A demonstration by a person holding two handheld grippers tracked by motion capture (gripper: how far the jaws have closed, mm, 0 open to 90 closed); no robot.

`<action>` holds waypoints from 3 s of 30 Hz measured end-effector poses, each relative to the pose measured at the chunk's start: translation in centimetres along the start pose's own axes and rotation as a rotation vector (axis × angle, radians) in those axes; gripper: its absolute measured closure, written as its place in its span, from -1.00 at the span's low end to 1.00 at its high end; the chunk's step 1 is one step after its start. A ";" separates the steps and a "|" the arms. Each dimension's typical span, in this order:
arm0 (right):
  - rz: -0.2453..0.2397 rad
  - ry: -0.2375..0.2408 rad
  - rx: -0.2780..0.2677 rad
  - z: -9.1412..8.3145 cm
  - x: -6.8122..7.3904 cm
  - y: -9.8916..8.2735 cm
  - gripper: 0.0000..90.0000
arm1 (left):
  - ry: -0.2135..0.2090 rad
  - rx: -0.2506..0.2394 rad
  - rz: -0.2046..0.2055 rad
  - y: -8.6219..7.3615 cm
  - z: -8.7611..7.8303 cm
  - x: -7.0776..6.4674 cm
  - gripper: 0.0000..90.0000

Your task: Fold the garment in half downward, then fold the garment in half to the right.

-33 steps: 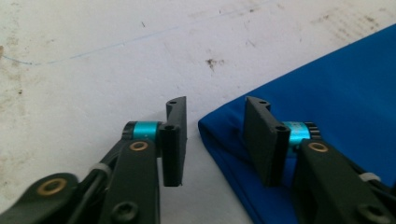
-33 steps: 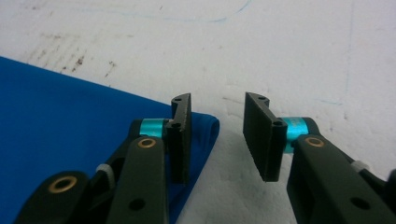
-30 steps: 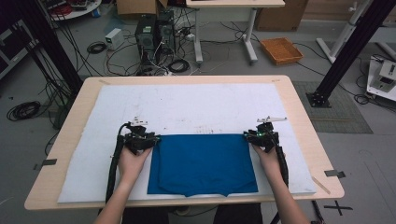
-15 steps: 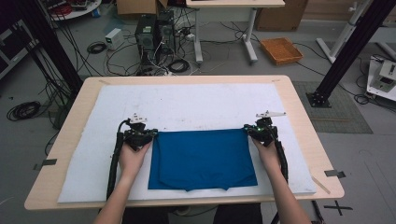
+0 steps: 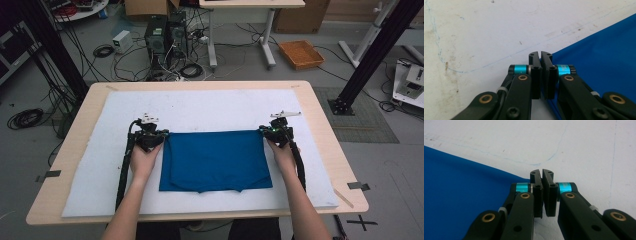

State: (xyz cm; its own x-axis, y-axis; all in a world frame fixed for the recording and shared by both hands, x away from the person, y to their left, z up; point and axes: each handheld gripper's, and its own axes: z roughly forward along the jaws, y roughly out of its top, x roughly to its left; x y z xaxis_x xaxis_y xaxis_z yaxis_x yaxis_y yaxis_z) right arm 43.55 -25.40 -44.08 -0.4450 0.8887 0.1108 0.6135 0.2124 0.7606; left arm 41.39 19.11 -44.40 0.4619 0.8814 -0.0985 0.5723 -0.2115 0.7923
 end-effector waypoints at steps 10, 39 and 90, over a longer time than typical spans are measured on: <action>-0.011 -0.007 -0.001 -0.1 0.0 0.0 0.92 | 0.003 -0.006 0.007 0.1 -0.1 0.0 0.92; 0.037 -0.007 -0.190 -8.2 -1.1 -3.3 -0.09 | -0.046 -0.237 0.103 -2.3 -9.7 -1.7 -0.10; 0.040 0.001 -0.281 -11.8 -1.5 -4.3 -0.22 | -0.168 -0.062 -0.217 -8.1 -12.5 -4.4 -0.05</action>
State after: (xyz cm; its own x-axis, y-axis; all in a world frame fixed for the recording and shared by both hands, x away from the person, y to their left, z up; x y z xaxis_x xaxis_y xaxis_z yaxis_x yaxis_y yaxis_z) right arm 33.89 -32.40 -39.95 -0.4250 0.8935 0.1450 0.4261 0.0562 0.9029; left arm 26.24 22.25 -42.86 0.4418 0.8199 -0.3641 0.6301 0.0053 0.7765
